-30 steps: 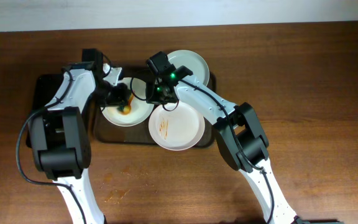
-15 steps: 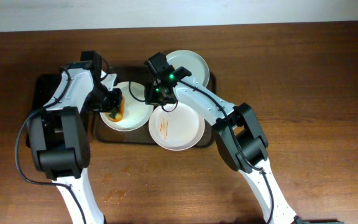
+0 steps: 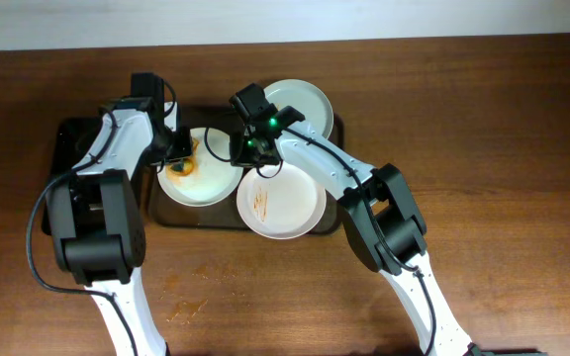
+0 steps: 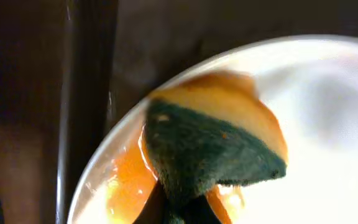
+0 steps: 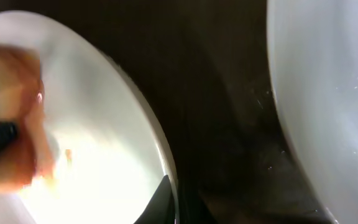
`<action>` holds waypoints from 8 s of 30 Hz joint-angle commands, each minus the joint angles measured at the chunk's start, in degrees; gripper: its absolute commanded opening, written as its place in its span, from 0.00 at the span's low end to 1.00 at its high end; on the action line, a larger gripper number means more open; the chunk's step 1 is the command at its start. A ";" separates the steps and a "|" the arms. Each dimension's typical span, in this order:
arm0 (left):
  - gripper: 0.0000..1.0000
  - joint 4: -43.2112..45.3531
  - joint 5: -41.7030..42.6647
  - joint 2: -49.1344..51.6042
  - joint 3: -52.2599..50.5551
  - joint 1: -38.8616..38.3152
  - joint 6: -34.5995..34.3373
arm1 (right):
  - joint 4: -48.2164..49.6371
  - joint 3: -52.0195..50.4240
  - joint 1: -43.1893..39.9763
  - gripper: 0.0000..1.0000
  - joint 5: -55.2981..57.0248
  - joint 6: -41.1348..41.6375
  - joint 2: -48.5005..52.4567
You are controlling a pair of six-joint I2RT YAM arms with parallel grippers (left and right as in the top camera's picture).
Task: Clean dirty plates on tray and stack at the side
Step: 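Scrub the left white plate with the sponge in the left gripper, then lift the scrubbed plate with the right gripper and carry it right, then lower the plate onto the table right of the tray and release, then move the right gripper to the front white plate rim and grip it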
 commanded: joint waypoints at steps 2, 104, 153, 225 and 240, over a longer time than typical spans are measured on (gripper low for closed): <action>0.01 -8.37 14.38 0.50 0.68 0.13 9.35 | 0.07 -0.20 -0.15 0.04 0.50 0.63 1.03; 0.01 -16.28 7.82 0.66 29.35 14.67 5.14 | -29.97 40.63 20.63 0.04 90.55 -22.38 2.56; 0.01 -16.65 7.56 0.68 29.35 6.78 5.18 | -44.76 9.40 -43.56 0.66 -2.67 -22.43 -14.84; 0.01 -15.78 5.70 0.68 29.35 6.78 5.18 | -28.52 -18.56 -16.68 0.50 -4.55 -17.16 -14.86; 0.01 -15.87 5.70 0.68 29.35 6.78 5.18 | -21.88 -12.13 -4.98 0.04 -2.01 -7.43 -15.15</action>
